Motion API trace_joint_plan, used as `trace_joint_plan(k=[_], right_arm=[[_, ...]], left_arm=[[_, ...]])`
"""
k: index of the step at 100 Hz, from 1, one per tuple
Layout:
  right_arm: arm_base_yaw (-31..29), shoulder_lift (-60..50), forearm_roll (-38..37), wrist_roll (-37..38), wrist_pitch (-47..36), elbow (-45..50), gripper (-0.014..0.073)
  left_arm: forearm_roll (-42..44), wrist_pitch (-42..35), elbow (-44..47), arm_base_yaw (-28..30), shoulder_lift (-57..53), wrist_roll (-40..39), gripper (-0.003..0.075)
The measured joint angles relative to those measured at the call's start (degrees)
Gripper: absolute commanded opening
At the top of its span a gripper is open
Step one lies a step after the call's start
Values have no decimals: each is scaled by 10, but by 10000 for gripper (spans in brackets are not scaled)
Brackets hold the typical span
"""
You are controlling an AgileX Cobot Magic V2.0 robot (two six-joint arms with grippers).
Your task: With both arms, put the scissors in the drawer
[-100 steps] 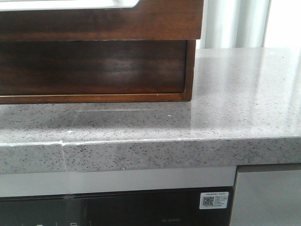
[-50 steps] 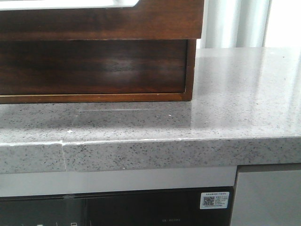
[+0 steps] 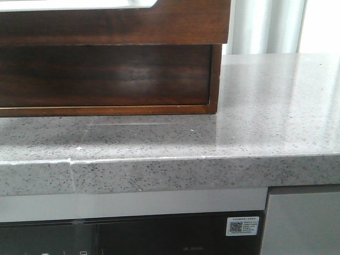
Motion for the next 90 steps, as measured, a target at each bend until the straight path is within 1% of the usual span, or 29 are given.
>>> trace_joint_plan(k=[8, 17, 22, 31, 32, 35, 39, 40, 42, 47, 53, 60, 75, 90], right_arm=[[0, 0, 0, 0, -6, 1, -106], [-1, 0, 0, 2, -33, 12, -106], [-6, 0, -7, 22, -56, 18, -106], [-24, 0, -73, 104, -88, 31, -106], [-30, 0, -98, 131, -95, 33, -106], [-37, 0, -126, 162, -101, 36, -106], [-56, -1, -196, 236, -112, 44, -106], [-56, -3, -196, 236, -112, 44, -106], [-68, -4, -235, 279, -116, 48, -106], [-90, -13, -291, 342, -119, 55, -106], [-122, -31, -333, 394, -123, 66, -106], [-159, -55, -353, 423, -125, 83, -106], [-236, -107, -364, 459, -126, 121, -106], [-293, -123, -369, 483, -88, 125, -106]], left_arm=[[0, 0, 0, 0, 0, 0, 3], [0, 0, 0, 0, 0, 0, 3], [0, 0, 0, 0, 0, 0, 3], [0, 0, 0, 0, 0, 0, 3], [0, 0, 0, 0, 0, 0, 3], [0, 0, 0, 0, 0, 0, 3], [0, 0, 0, 0, 0, 0, 3], [0, 0, 0, 0, 0, 0, 3], [0, 0, 0, 0, 0, 0, 3], [0, 0, 0, 0, 0, 0, 3], [0, 0, 0, 0, 0, 0, 3], [0, 0, 0, 0, 0, 0, 3], [0, 0, 0, 0, 0, 0, 3], [0, 0, 0, 0, 0, 0, 3]])
